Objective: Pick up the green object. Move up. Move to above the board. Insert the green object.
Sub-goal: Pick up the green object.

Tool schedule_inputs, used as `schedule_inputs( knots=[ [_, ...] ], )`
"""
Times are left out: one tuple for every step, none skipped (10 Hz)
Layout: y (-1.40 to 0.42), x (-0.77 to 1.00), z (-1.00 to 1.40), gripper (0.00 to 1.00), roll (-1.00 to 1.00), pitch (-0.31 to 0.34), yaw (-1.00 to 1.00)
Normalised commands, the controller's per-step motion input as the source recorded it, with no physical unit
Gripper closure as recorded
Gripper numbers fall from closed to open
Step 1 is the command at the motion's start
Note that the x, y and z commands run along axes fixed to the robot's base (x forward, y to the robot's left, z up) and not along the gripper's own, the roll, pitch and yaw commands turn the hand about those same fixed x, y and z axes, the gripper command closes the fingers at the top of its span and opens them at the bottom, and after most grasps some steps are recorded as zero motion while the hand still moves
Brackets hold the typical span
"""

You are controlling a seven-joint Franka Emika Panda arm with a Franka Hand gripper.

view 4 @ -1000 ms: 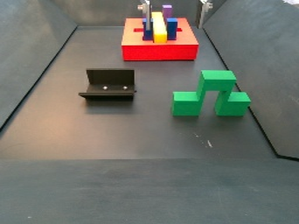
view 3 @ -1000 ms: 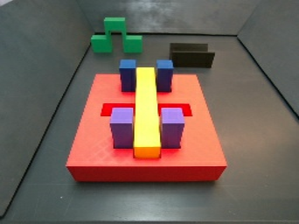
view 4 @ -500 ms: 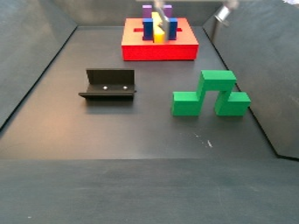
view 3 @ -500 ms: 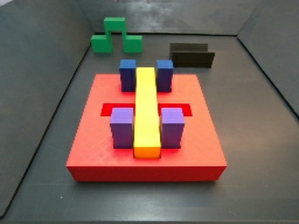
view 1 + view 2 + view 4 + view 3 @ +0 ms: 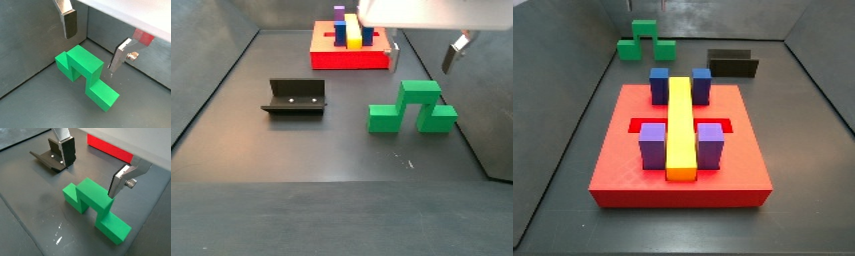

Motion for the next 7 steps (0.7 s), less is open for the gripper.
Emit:
schedule_inputs(
  knots=[
    [0.0, 0.0, -0.09, 0.0, 0.0, -0.021, 0.0],
    [0.0, 0.0, -0.17, 0.0, 0.0, 0.0, 0.0],
    [0.0, 0.0, -0.26, 0.0, 0.0, -0.026, 0.0],
    [0.0, -0.03, -0.35, 0.0, 0.02, -0.01, 0.0],
    [0.03, -0.17, -0.33, 0.0, 0.01, -0.027, 0.0],
    [0.0, -0.08, -0.23, 0.0, 0.0, -0.034, 0.0],
    [0.01, 0.0, -0.22, 0.0, 0.0, -0.033, 0.0]
  ],
)
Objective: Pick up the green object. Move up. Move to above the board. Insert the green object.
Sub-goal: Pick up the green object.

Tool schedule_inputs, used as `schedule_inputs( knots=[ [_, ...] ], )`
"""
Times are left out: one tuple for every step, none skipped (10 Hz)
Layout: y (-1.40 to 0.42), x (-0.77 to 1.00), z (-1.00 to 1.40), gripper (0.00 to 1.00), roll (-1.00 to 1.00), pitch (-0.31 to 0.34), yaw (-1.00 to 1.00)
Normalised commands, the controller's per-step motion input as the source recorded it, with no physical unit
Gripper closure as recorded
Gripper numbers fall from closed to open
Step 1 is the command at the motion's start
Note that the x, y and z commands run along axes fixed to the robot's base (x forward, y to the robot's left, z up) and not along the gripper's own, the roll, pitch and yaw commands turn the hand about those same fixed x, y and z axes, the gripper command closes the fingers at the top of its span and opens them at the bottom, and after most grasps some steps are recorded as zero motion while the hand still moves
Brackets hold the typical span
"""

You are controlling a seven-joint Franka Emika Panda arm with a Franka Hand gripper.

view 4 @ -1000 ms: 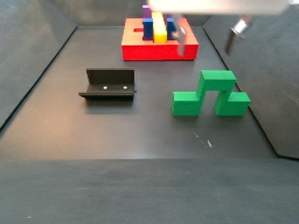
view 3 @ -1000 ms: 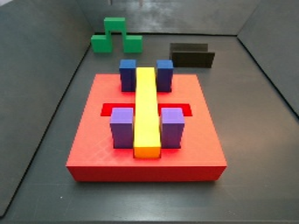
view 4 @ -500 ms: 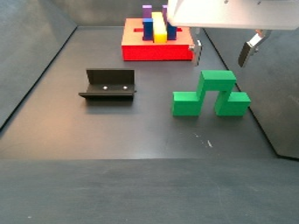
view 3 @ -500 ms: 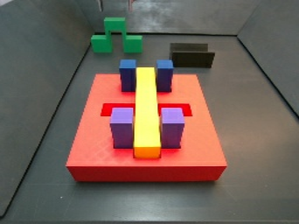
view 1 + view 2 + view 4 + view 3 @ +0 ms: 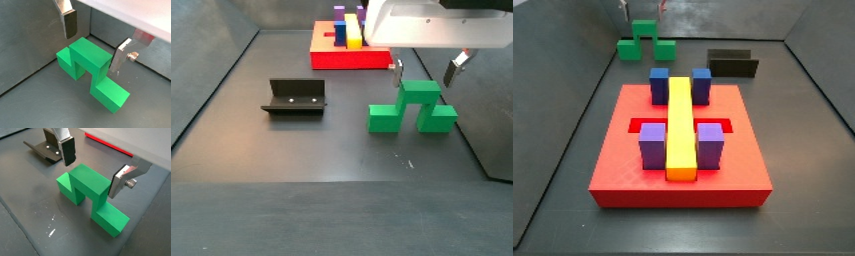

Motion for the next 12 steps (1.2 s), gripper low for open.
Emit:
schedule_inputs(
  knots=[
    [0.03, 0.0, -0.25, 0.0, 0.0, -0.031, 0.0],
    [0.09, -0.06, -0.28, 0.0, 0.0, -0.044, 0.0],
    [0.09, 0.0, -0.29, 0.0, 0.0, -0.036, 0.01],
    [0.06, 0.0, -0.27, 0.0, 0.0, -0.053, 0.02],
    [0.03, 0.0, -0.25, 0.0, 0.0, -0.046, 0.02],
    [0.0, 0.0, -0.24, 0.0, 0.0, -0.046, 0.0],
    [0.0, 0.0, -0.23, 0.0, 0.0, -0.046, 0.0],
    [0.0, 0.0, -0.21, 0.0, 0.0, -0.043, 0.0],
    [0.0, 0.0, -0.18, 0.0, 0.0, -0.057, 0.0],
    [0.0, 0.0, -0.17, 0.0, 0.0, -0.06, 0.0],
    [0.0, 0.0, -0.15, 0.0, 0.0, -0.06, 0.0],
    [0.0, 0.0, -0.15, 0.0, -0.01, -0.069, 0.0]
  ],
)
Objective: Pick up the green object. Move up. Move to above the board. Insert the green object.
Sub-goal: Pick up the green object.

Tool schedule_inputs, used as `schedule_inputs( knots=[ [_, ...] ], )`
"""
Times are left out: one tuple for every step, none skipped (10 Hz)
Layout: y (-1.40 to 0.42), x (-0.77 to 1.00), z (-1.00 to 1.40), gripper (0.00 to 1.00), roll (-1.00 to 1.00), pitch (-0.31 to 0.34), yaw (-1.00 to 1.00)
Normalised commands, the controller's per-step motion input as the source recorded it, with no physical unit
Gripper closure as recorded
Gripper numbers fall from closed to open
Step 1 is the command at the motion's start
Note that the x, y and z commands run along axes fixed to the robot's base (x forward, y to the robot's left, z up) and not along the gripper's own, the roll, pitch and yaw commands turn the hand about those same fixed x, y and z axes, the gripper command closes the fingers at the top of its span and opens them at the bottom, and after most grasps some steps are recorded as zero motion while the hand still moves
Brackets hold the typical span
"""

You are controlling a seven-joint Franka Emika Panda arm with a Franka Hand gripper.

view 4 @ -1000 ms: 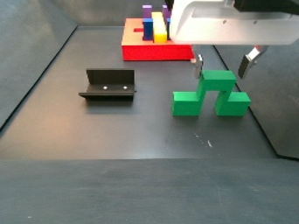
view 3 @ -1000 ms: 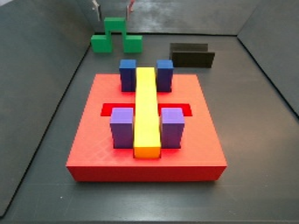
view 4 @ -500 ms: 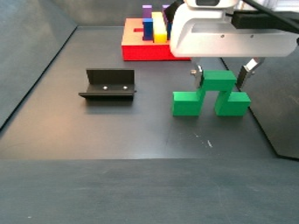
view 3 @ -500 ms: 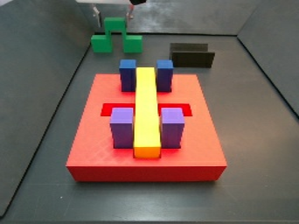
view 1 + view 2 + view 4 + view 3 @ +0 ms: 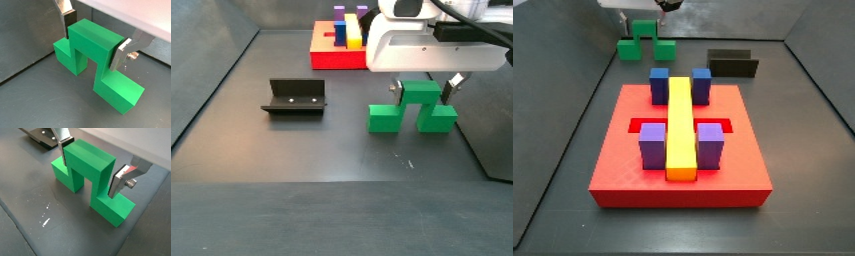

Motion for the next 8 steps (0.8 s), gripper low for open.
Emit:
schedule_inputs(
  knots=[
    [0.0, 0.0, -0.15, 0.0, -0.01, -0.07, 0.0],
    [0.0, -0.01, -0.13, 0.0, 0.0, -0.066, 0.0],
    [0.0, -0.03, -0.13, 0.0, 0.0, -0.067, 0.0],
    [0.0, 0.0, -0.11, 0.0, 0.0, -0.043, 0.0],
    [0.0, -0.01, -0.04, 0.0, 0.0, -0.026, 0.0],
    [0.0, 0.0, 0.0, 0.0, 0.01, 0.0, 0.0],
    [0.0, 0.0, 0.0, 0.0, 0.0, 0.0, 0.0],
    [0.0, 0.0, 0.0, 1.0, 0.0, 0.0, 0.0]
  ],
)
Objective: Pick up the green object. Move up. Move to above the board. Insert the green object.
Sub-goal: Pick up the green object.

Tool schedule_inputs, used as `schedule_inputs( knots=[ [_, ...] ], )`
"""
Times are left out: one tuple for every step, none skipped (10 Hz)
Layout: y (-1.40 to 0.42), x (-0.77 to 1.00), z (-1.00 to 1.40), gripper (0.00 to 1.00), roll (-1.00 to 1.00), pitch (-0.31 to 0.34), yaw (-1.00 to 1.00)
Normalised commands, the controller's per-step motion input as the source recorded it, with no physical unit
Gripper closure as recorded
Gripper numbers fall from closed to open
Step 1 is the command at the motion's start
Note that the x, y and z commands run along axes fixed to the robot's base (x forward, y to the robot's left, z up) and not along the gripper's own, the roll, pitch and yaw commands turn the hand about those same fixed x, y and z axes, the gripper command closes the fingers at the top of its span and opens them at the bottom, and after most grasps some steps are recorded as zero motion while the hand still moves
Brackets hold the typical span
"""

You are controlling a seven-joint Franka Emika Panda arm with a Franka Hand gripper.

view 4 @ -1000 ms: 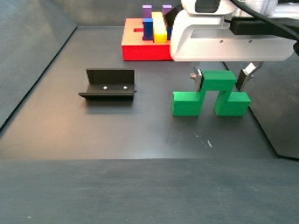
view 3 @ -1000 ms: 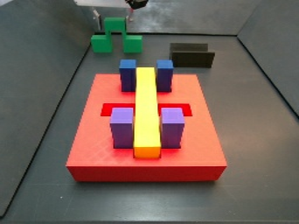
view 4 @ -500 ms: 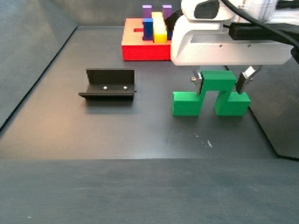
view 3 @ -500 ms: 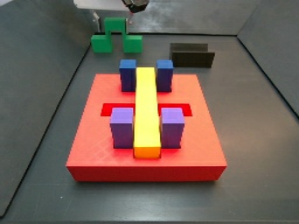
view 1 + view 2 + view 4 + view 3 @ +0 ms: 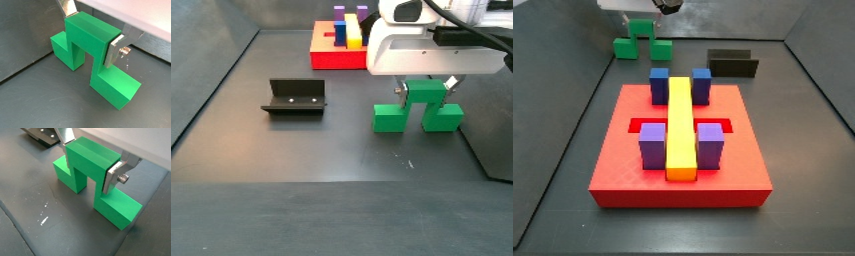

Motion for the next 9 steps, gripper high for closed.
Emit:
schedule_inputs(
  knots=[
    [0.0, 0.0, 0.0, 1.0, 0.0, 0.0, 0.0],
    [0.0, 0.0, 0.0, 1.0, 0.0, 0.0, 0.0],
    [0.0, 0.0, 0.0, 1.0, 0.0, 0.0, 0.0],
    [0.0, 0.0, 0.0, 1.0, 0.0, 0.0, 0.0],
    [0.0, 0.0, 0.0, 1.0, 0.0, 0.0, 0.0],
    [0.0, 0.0, 0.0, 1.0, 0.0, 0.0, 0.0],
    [0.0, 0.0, 0.0, 1.0, 0.0, 0.0, 0.0],
    [0.0, 0.0, 0.0, 1.0, 0.0, 0.0, 0.0],
    [0.0, 0.0, 0.0, 1.0, 0.0, 0.0, 0.0]
  ],
)
